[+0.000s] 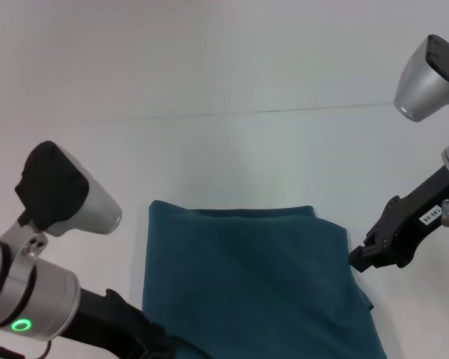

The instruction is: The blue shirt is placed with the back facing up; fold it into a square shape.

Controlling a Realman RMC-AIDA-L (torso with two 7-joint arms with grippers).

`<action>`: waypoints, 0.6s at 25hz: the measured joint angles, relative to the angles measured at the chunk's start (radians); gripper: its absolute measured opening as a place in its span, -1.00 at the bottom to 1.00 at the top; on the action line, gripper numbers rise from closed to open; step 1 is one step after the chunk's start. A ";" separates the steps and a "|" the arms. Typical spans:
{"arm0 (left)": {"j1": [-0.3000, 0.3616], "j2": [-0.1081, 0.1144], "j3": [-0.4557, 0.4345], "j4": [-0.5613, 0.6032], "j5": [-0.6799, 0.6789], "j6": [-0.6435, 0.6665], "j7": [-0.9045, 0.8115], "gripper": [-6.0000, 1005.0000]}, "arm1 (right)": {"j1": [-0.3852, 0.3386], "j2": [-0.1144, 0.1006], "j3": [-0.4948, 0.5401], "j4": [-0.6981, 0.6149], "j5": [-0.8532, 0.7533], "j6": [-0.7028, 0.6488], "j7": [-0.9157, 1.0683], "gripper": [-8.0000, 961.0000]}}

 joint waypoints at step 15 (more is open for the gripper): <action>-0.004 0.000 0.042 -0.020 0.057 -0.024 -0.025 0.10 | 0.006 0.003 -0.002 0.003 -0.014 0.008 0.009 -0.99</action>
